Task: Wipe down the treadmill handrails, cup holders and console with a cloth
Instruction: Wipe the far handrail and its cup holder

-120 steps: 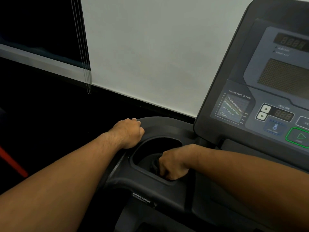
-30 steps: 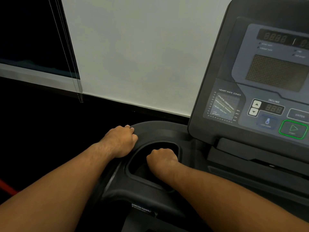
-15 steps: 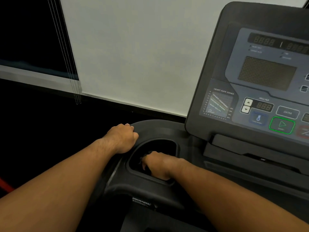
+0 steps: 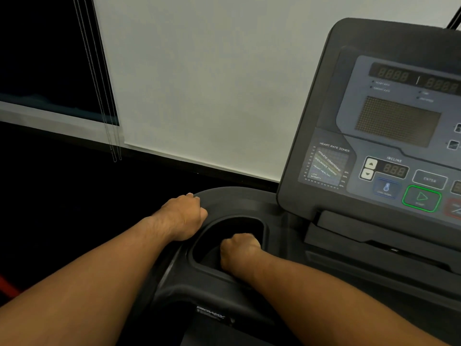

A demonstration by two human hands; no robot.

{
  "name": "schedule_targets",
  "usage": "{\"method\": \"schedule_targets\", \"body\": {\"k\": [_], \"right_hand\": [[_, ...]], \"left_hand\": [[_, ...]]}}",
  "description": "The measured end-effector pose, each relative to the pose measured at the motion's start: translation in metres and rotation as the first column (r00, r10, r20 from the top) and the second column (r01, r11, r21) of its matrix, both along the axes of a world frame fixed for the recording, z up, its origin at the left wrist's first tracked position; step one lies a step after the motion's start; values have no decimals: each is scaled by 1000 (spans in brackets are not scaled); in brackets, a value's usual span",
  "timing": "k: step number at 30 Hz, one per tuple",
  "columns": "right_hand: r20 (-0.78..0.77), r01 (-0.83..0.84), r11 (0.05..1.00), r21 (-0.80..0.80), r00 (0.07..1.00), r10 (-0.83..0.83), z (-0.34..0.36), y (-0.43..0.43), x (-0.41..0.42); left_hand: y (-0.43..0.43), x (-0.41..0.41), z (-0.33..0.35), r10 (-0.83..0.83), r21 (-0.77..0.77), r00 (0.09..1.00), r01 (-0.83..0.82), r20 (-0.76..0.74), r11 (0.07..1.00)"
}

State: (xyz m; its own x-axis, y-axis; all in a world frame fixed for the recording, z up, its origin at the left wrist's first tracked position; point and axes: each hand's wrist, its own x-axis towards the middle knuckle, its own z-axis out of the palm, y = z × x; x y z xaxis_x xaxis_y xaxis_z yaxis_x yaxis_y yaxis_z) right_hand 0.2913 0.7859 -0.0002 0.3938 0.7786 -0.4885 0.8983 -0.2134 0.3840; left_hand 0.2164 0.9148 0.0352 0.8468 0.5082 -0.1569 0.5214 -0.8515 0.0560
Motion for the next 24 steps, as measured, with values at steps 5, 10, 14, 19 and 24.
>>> {"method": "schedule_targets", "body": {"k": [5,10,14,19,24], "right_hand": [[-186,89,995,47,979,-79,5,2,1],[-334,193,981,13,926,-177,27,1,-4],[-421,201,980,2,889,-181,30,-1,-15],[-476,255,960,117,862,-171,38,-21,-20],[-424,182,923,340,905,-23,40,-55,-24]], "left_hand": [[5,-1,0,0,-33,1000,0,16,999],[3,-2,3,-58,6,998,58,5,998],[4,-2,4,-89,30,996,89,3,996],[7,-3,5,-107,28,994,107,-9,994],[7,-3,6,-125,30,992,125,-5,992]]}}
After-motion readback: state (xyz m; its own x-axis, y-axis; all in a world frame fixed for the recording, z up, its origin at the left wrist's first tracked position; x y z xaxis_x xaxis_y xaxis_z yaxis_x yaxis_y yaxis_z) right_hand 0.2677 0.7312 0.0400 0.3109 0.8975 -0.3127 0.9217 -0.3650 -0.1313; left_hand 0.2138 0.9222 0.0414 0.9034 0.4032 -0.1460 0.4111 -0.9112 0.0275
